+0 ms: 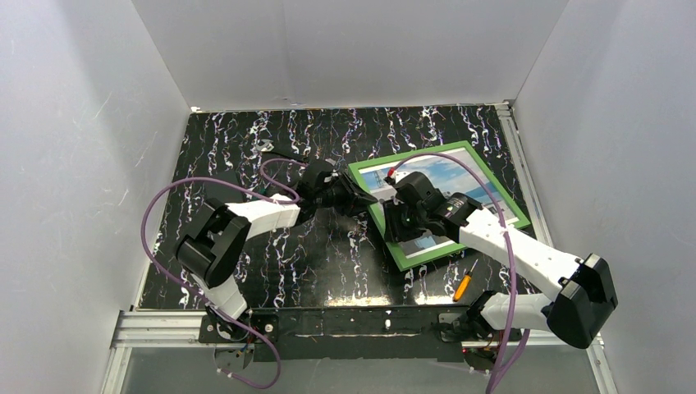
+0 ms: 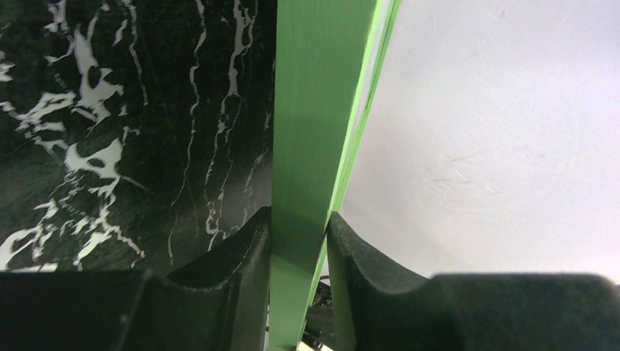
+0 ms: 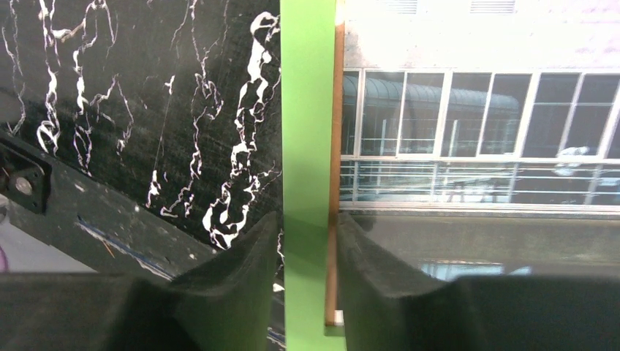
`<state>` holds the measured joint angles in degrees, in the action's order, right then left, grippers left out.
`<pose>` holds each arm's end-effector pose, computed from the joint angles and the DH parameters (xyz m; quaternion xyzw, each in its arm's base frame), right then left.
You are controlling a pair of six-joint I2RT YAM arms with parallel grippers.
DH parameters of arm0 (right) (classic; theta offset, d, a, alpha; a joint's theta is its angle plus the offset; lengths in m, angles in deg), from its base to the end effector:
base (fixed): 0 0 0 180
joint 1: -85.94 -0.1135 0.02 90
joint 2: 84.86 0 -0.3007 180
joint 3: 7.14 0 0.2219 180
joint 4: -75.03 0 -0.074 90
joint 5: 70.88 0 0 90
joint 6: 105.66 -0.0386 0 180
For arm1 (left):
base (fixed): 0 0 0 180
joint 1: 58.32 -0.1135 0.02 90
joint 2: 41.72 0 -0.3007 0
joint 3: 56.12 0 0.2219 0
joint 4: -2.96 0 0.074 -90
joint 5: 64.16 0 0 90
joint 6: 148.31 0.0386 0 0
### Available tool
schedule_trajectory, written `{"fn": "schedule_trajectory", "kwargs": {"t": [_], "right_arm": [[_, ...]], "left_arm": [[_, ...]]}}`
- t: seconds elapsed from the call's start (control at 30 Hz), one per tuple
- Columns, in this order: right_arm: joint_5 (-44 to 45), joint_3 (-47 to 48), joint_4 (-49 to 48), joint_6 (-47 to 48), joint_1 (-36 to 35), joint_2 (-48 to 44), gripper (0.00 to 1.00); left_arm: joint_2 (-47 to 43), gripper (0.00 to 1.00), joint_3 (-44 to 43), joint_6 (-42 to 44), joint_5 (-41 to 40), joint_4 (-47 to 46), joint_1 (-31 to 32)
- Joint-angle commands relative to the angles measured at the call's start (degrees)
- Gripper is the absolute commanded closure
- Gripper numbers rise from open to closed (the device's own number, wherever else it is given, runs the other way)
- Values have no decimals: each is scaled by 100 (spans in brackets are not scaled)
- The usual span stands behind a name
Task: Take the photo out of the frame
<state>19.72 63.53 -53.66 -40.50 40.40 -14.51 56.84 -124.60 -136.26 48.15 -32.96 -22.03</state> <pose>0.1485 0.1508 0.3104 -0.1676 0.9276 0.1884 0.2757 0.2863 -0.2284 0.3108 -0.0996 0.6656 -0.6819 0.2864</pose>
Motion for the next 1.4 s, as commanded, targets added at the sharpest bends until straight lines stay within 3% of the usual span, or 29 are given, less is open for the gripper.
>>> {"fn": "schedule_trajectory", "kwargs": {"t": [0.0, 0.07, 0.23, 0.53, 0.7, 1.0, 1.13, 1.37], "right_arm": [[207, 566, 10, 52, -229, -114, 42], [401, 623, 135, 77, -334, -182, 30], [780, 808, 372, 230, -627, -359, 21], [2479, 564, 644, 1347, -1997, -1286, 19], [2932, 151, 303, 1996, -2781, -1775, 18], [4725, -446, -846, 2888, -3680, -1329, 18], [5605, -659, -1901, 3657, -3956, -940, 20], [6352, -1056, -4048, 5046, -4252, -386, 25]], "left_arm": [[-651, 100, -197, 166, 477, 1114, -295], [-812, 100, -348, 323, 739, 1784, -478], [-1267, 100, -574, 623, 1056, 3226, -960], [-2225, 100, -1211, 1128, 795, 5915, -1804], [-2377, 100, -1547, 1224, 659, 6655, -1891], [-2288, 100, -2391, 1209, 430, 7581, -1900], [-2258, 100, -2602, 1108, 413, 7821, -1899], [-2146, 100, -2838, 940, 416, 8007, -1903]]}}
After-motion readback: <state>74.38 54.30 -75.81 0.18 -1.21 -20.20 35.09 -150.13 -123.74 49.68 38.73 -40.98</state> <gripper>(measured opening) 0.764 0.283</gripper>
